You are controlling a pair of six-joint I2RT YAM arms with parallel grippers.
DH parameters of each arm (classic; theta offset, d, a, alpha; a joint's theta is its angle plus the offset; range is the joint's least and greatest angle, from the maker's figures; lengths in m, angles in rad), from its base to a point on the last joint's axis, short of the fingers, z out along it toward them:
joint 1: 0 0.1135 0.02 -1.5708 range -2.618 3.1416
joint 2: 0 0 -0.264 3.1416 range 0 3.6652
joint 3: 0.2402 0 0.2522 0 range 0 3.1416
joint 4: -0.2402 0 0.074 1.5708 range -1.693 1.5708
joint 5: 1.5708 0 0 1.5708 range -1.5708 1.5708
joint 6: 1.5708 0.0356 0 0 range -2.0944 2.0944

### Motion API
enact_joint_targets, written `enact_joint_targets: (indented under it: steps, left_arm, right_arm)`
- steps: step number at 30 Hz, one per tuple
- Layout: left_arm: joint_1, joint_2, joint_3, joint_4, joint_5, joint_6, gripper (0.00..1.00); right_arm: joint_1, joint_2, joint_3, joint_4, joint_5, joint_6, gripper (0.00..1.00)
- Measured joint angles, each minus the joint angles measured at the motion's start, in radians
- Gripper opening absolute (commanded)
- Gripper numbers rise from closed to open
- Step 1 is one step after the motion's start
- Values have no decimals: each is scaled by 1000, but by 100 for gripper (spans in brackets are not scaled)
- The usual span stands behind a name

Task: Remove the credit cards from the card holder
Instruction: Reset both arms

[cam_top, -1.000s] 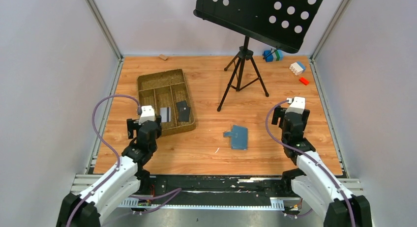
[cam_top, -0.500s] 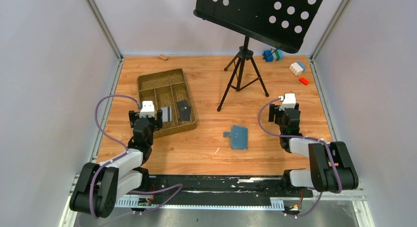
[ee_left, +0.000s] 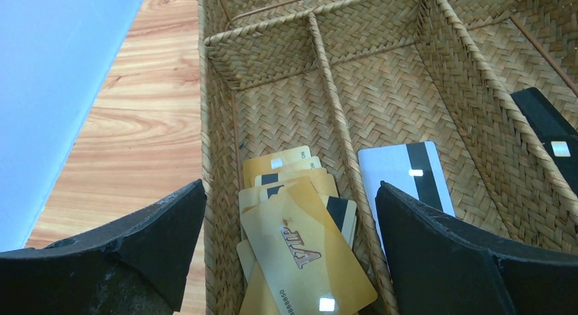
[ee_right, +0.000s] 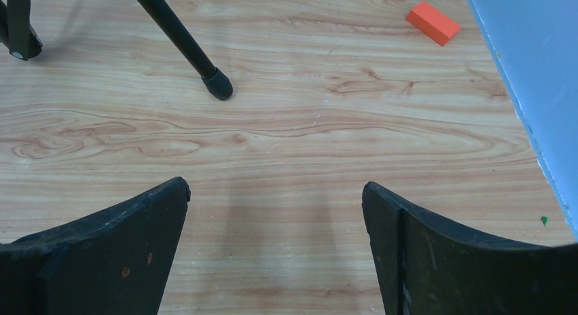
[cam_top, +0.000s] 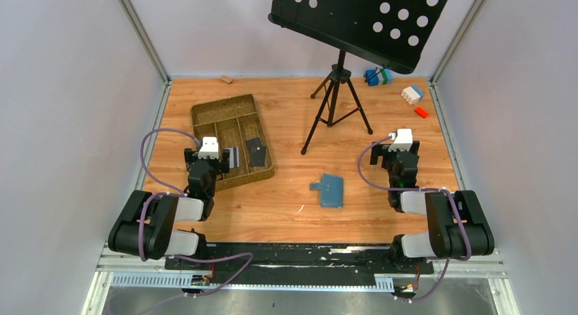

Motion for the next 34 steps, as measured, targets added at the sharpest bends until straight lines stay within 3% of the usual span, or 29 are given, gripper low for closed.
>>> enact_joint_targets:
  steps: [34]
  left_arm:
    - [35,6,13,15,24,-12,100]
  right_arm:
    - [0,0,0,16,-4,0,100]
